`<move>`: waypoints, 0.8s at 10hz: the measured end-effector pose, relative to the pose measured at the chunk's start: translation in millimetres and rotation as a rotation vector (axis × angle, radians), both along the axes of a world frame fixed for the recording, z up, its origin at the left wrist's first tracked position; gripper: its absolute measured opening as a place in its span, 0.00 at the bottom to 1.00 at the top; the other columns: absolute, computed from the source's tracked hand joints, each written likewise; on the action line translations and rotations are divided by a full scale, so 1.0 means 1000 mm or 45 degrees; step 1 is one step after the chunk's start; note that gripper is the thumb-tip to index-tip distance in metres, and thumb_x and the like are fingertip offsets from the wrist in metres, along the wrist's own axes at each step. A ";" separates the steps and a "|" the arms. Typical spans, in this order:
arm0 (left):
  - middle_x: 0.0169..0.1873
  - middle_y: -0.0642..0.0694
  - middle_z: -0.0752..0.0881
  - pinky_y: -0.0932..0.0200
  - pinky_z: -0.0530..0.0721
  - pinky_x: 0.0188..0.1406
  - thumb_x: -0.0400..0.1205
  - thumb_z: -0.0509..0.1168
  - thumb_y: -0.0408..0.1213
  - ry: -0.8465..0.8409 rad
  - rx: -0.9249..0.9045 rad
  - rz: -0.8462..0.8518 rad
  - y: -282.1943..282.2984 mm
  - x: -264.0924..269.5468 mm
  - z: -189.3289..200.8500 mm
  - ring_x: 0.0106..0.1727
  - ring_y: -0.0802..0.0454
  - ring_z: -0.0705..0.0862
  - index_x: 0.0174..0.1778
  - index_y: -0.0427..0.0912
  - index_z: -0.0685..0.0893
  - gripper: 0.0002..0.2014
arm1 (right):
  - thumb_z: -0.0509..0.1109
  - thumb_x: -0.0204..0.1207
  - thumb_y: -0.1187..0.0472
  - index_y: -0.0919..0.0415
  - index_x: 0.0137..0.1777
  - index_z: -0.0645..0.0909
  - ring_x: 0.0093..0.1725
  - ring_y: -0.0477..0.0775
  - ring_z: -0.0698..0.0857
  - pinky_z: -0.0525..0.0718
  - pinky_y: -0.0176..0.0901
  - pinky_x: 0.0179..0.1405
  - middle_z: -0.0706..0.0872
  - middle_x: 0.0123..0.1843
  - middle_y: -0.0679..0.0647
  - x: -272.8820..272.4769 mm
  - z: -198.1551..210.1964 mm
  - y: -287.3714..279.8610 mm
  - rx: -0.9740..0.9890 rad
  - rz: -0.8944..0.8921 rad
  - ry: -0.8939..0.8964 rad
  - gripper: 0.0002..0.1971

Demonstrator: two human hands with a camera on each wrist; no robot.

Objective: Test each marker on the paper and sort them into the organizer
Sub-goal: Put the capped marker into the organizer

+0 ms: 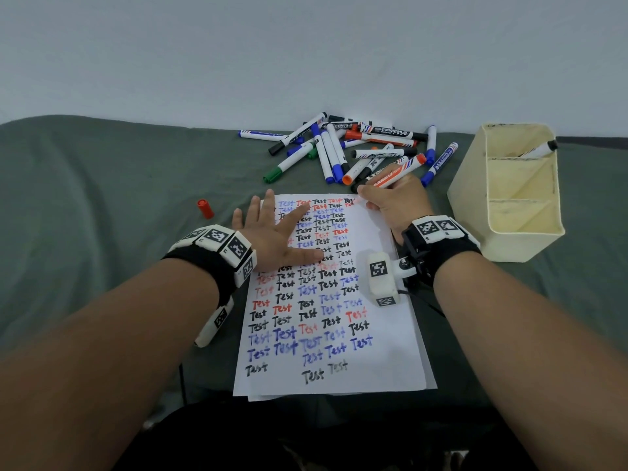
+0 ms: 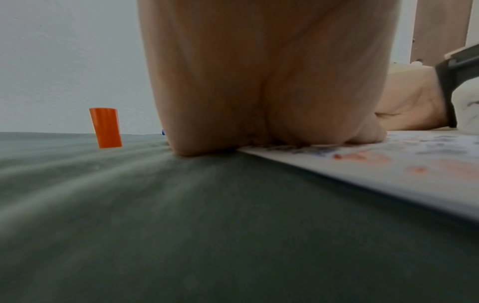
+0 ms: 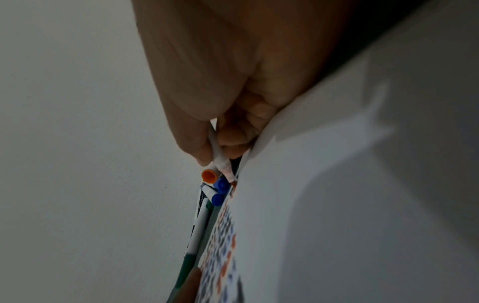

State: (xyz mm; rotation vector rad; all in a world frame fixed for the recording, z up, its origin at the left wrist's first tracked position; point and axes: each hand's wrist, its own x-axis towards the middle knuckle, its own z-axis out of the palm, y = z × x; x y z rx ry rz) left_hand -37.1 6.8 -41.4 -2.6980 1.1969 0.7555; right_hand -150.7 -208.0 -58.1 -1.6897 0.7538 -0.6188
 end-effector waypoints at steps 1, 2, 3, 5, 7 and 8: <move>0.85 0.42 0.25 0.27 0.37 0.83 0.61 0.49 0.87 0.000 0.000 0.002 0.000 0.000 0.000 0.86 0.37 0.28 0.82 0.75 0.33 0.55 | 0.80 0.75 0.64 0.58 0.39 0.87 0.26 0.39 0.85 0.81 0.28 0.26 0.88 0.26 0.43 0.000 0.001 0.000 -0.030 0.007 0.013 0.06; 0.85 0.42 0.25 0.27 0.37 0.83 0.60 0.48 0.87 0.005 0.001 0.002 0.000 0.001 -0.001 0.86 0.37 0.28 0.82 0.75 0.33 0.56 | 0.80 0.75 0.65 0.61 0.40 0.86 0.26 0.39 0.85 0.81 0.29 0.26 0.88 0.27 0.45 0.001 0.001 -0.001 -0.025 0.012 0.019 0.05; 0.85 0.42 0.25 0.27 0.37 0.83 0.60 0.48 0.87 0.006 -0.002 0.000 0.000 0.002 -0.001 0.86 0.37 0.28 0.81 0.76 0.32 0.56 | 0.80 0.75 0.64 0.60 0.40 0.87 0.25 0.40 0.86 0.81 0.29 0.26 0.88 0.26 0.44 0.001 0.000 -0.002 -0.015 0.003 0.016 0.05; 0.84 0.43 0.25 0.27 0.36 0.83 0.59 0.47 0.88 0.008 0.004 -0.001 0.000 0.002 -0.001 0.86 0.37 0.28 0.81 0.76 0.32 0.56 | 0.78 0.75 0.63 0.66 0.44 0.88 0.26 0.40 0.85 0.81 0.29 0.26 0.88 0.26 0.44 0.002 -0.005 -0.005 -0.033 -0.062 0.007 0.05; 0.84 0.42 0.25 0.27 0.36 0.82 0.60 0.47 0.88 0.007 -0.003 -0.009 0.001 0.002 -0.001 0.86 0.37 0.28 0.82 0.75 0.32 0.56 | 0.77 0.74 0.65 0.59 0.39 0.86 0.27 0.40 0.85 0.82 0.32 0.28 0.88 0.27 0.46 0.000 -0.002 -0.004 -0.074 -0.022 0.053 0.04; 0.84 0.42 0.25 0.27 0.36 0.82 0.60 0.47 0.88 0.007 0.004 -0.009 0.001 0.002 -0.001 0.86 0.37 0.28 0.81 0.76 0.32 0.55 | 0.76 0.74 0.67 0.57 0.38 0.85 0.27 0.40 0.85 0.82 0.32 0.28 0.87 0.30 0.47 0.000 0.001 -0.003 -0.041 -0.010 0.052 0.07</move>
